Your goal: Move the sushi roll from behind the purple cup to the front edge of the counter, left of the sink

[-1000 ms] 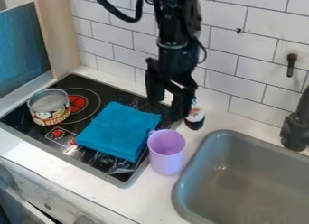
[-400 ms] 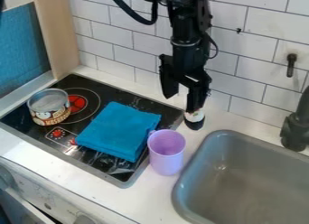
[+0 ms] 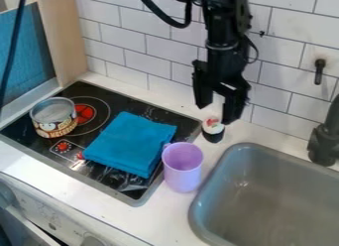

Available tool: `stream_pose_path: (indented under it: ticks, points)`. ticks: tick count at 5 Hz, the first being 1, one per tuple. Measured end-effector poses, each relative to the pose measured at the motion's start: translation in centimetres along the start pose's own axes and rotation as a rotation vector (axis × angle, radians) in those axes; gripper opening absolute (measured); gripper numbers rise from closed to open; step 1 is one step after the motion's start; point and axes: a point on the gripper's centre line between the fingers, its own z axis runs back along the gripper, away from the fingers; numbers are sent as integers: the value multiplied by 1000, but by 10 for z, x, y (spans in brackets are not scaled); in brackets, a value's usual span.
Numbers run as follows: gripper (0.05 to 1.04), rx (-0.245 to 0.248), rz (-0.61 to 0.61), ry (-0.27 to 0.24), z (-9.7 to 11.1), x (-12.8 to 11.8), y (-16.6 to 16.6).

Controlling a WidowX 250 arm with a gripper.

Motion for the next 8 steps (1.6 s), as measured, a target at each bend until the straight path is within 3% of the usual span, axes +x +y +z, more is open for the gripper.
stream_pose_path:
  ticks: [2, 3, 5, 6, 7, 8]
  points:
    - [1001, -44, 16, 17, -1, -3, -9]
    - [1001, 2, 74, 112, -18, -9, 0]
    - [1001, 38, 95, 128, -27, -5, 7]
    - [1001, 5, 77, 133, -36, -5, 3]
    - [946, -28, 37, 135, -39, -3, -1]
    - [693, -27, 28, 131, -39, -2, -1]
